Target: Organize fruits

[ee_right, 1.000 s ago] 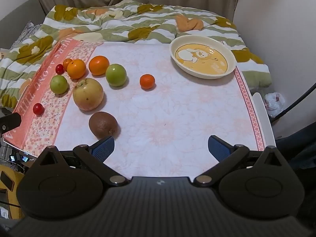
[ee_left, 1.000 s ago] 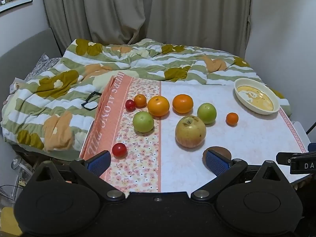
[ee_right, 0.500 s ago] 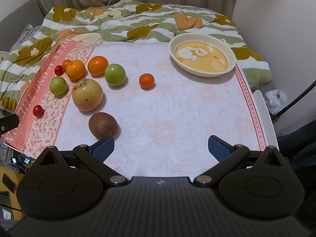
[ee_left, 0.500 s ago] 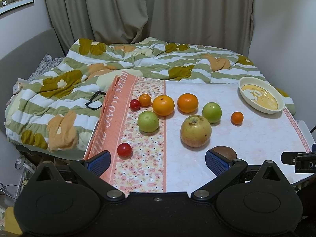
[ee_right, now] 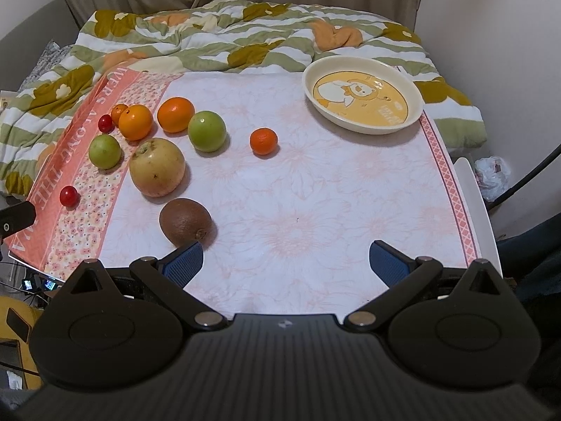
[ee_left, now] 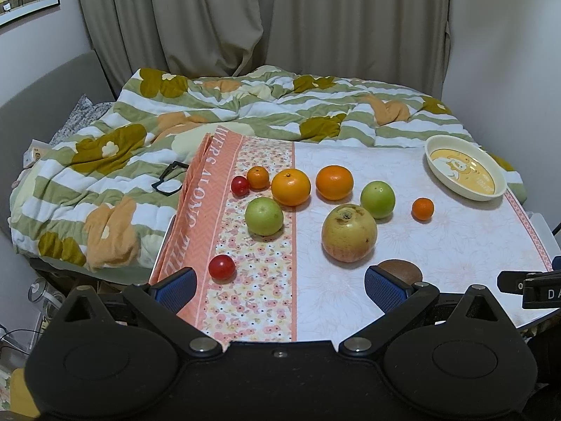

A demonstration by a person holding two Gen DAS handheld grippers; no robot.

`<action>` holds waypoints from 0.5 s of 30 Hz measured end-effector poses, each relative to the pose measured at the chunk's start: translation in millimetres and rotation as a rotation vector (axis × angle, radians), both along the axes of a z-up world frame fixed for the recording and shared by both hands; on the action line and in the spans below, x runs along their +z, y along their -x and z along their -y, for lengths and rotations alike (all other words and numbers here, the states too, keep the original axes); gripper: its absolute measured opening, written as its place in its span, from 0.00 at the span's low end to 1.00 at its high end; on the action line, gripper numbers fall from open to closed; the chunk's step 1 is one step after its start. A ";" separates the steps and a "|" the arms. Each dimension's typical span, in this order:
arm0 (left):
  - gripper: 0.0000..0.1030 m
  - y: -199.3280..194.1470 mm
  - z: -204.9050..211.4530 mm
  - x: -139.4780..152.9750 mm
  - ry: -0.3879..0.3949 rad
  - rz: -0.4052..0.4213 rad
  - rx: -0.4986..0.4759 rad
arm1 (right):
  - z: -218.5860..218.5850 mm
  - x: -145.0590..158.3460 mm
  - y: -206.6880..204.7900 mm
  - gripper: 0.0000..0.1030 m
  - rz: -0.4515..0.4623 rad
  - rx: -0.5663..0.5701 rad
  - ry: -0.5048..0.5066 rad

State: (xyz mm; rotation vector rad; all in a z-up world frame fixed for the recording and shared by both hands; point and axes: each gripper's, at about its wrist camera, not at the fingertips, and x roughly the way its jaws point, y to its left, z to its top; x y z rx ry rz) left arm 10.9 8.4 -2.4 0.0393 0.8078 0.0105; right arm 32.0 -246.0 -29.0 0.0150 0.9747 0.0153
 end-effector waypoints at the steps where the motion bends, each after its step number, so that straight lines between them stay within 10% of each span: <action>1: 1.00 -0.1 -0.1 -0.2 0.000 0.000 0.001 | -0.8 -0.8 -0.2 1.00 -0.001 0.000 0.000; 15: 1.00 -1.6 -0.3 0.0 -0.003 -0.001 0.000 | -0.5 -1.9 -0.8 1.00 -0.004 -0.004 -0.005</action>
